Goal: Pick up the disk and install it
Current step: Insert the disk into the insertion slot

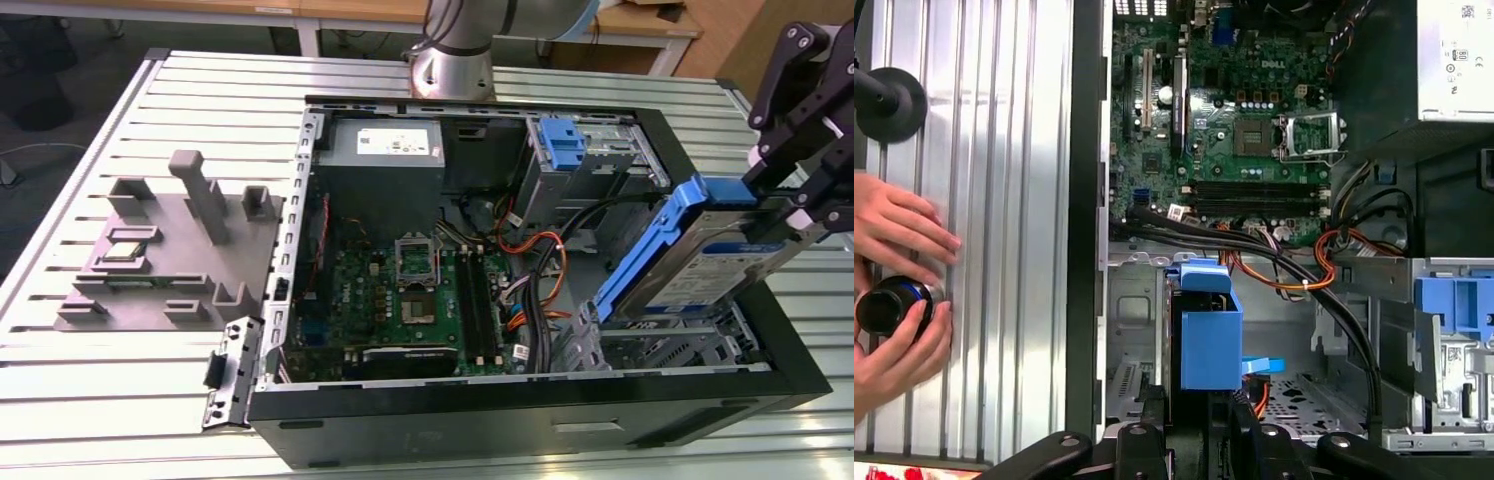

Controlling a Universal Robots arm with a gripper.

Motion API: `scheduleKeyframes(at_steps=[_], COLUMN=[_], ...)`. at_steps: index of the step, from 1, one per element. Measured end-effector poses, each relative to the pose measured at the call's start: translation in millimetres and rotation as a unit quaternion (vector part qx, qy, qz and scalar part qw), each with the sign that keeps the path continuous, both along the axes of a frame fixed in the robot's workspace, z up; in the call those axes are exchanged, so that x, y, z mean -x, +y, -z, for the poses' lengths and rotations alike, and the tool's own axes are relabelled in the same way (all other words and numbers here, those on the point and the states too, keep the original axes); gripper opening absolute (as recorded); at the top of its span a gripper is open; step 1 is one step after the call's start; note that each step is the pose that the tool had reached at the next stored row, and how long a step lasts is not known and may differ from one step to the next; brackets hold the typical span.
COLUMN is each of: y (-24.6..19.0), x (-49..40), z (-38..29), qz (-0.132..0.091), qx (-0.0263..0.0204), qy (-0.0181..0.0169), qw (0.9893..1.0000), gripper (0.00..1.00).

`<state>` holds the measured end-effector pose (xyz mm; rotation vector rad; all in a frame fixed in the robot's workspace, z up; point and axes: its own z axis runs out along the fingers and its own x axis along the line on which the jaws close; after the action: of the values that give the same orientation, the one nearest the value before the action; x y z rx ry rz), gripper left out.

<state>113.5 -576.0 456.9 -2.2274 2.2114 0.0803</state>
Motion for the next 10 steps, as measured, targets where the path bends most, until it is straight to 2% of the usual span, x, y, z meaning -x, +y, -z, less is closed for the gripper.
scheduleKeyframes(at_steps=[10], y=[0.9], x=[-0.1], z=[3.5], qz=[0.000], qx=[0.0000], qy=[0.0000], qw=[1.0000], gripper=[0.35])
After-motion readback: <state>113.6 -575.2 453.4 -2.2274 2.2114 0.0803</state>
